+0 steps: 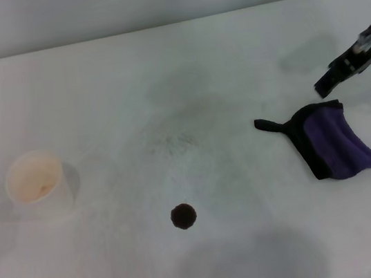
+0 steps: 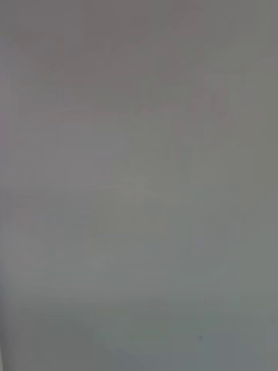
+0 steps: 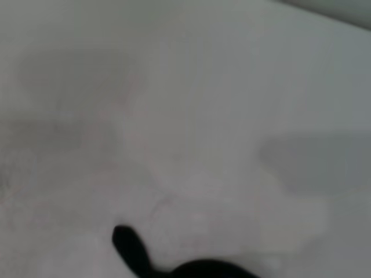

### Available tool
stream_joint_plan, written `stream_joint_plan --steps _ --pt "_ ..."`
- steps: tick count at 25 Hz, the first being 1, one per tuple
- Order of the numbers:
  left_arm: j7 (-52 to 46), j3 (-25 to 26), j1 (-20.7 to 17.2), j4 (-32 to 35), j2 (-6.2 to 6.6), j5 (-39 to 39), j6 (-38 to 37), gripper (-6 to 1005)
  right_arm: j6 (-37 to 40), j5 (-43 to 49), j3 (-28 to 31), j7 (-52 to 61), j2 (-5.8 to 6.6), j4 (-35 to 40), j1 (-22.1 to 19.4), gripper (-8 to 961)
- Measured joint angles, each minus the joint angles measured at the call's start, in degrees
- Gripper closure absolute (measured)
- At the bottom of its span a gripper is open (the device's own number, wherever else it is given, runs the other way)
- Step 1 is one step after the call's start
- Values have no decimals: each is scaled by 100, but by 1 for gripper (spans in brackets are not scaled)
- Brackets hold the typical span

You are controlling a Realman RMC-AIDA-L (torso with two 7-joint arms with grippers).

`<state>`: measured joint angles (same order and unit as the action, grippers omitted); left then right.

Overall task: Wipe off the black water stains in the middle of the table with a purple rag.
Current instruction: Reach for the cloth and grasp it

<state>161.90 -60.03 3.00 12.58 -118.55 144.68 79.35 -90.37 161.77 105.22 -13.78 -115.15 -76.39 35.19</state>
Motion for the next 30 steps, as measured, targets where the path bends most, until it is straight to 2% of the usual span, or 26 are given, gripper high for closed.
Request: stream_joint_plan --steps 1,2,10,17,30 --pt "0 0 2 10 2 0 -7 112 0 0 0 0 0 0 0 87" --pt "0 0 9 32 3 0 -28 112 -107 10 -348 240 -9 -30 48 87" --pt "0 118 120 39 -3 -18 -56 112 -294 33 -1040 697 -29 224 286 88" --pt "0 158 179 32 -2 -43 -198 112 318 -21 -1458 660 -48 1164 443 87" --pt "0 158 198 43 -4 -46 -227 111 689 38 -1615 653 -29 1654 522 167"
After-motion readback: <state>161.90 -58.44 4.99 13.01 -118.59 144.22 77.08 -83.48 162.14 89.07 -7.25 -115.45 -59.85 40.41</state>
